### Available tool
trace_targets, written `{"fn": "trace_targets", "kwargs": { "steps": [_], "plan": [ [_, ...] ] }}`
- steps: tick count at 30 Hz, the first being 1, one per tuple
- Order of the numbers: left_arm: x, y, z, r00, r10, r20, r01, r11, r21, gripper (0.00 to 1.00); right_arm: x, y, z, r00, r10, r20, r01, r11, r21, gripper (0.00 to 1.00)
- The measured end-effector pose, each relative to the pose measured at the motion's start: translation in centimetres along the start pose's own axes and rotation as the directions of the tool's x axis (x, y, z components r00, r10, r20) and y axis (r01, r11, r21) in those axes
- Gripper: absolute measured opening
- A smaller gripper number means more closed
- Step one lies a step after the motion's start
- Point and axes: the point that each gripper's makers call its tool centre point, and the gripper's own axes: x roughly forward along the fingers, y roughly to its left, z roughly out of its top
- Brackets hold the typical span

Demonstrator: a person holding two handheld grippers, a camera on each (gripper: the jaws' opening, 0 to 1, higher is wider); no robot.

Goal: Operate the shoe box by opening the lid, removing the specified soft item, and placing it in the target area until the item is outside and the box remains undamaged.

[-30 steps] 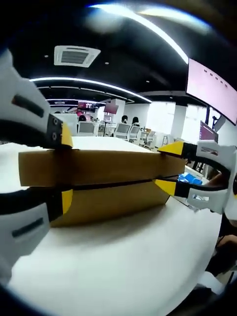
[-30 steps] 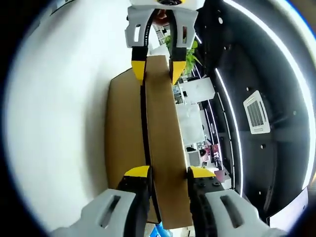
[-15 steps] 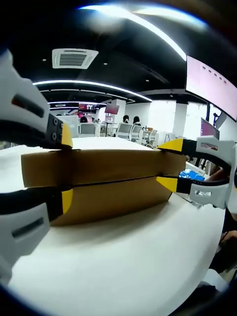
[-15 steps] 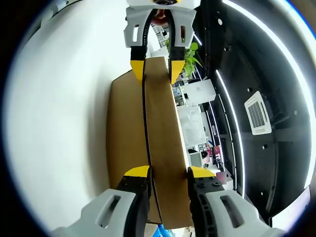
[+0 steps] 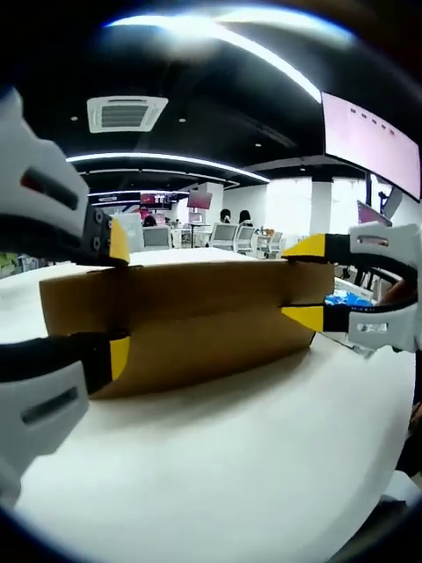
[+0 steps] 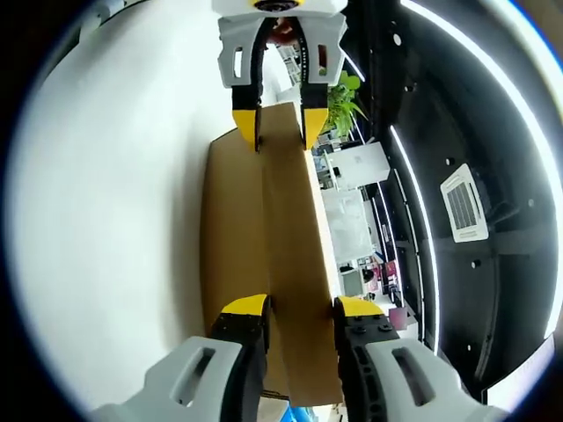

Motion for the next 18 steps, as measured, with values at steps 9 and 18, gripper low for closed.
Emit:
{"fn": "trace_targets", "kwargs": {
  "steps": [9,18],
  "plan": [
    [0.0,-0.8,-0.1,0.999,0.032,-0.002,-0.032,0.999,0.011,0.29,0.4,1.0,-0.2,1.000,-0.023,-0.007,0.022,0.998,-0.055,0.28],
    [0.2,-1.5,0.0,0.998,0.060,-0.001,-0.060,0.998,0.013,0.29,0.6,1.6,-0.4,0.999,-0.042,-0.011,0.041,0.994,-0.106,0.28]
  ]
}}
